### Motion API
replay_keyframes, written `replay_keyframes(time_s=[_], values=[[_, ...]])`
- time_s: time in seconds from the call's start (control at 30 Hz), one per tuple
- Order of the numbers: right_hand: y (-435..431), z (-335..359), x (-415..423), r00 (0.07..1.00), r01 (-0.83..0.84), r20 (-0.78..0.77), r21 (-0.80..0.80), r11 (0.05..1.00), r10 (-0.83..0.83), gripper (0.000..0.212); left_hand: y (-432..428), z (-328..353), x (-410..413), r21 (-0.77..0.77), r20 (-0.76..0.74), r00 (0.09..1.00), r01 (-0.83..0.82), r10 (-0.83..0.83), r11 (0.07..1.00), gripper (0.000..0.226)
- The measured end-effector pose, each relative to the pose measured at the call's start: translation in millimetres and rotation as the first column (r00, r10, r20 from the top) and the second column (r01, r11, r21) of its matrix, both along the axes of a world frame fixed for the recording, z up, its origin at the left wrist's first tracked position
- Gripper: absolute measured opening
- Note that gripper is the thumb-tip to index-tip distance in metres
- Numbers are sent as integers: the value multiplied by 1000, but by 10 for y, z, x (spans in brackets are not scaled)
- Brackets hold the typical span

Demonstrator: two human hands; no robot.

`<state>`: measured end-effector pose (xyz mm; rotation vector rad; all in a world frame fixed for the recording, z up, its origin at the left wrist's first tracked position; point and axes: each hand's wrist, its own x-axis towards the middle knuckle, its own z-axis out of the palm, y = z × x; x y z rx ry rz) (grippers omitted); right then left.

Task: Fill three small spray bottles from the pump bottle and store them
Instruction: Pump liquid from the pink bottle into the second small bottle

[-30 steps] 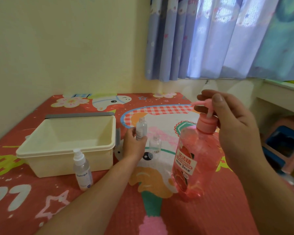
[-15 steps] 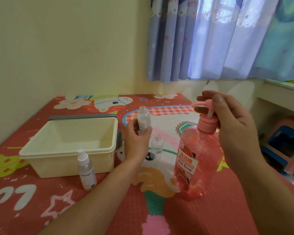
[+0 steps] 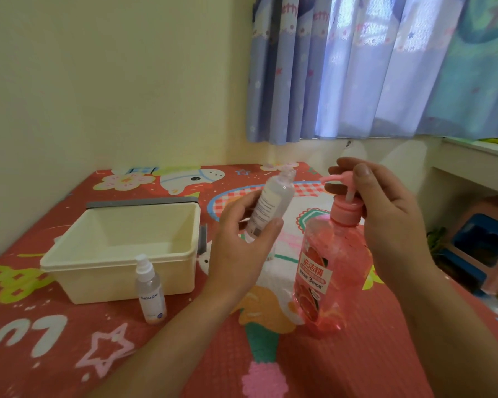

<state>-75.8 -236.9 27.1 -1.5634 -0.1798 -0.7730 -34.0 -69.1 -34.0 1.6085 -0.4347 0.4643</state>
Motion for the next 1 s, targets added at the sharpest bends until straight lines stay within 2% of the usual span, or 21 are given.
replay_keyframes(time_s=[0.4,0.63,0.73,0.87,1.0], values=[[10,14,-18,1000,27,-16,-3,1000,-27,23,4,54,-205,90,17,995,96,-98,991,36],[-11,16,-7,999,30,-37,-12,999,-30,23,-41,139,-194,27,12,990,140,-140,990,38],[-51,54,-30,989,-8,-151,-6,1000,7,26,-35,128,-196,-36,-4,985,172,-172,985,41],[-129,81,2,904,-49,-426,-21,999,36,53,-50,145,-246,-128,-28,968,245,-250,961,45],[-158,127,14,844,-133,-510,104,986,167,64,-64,156,-295,-164,-39,955,285,-295,944,41]])
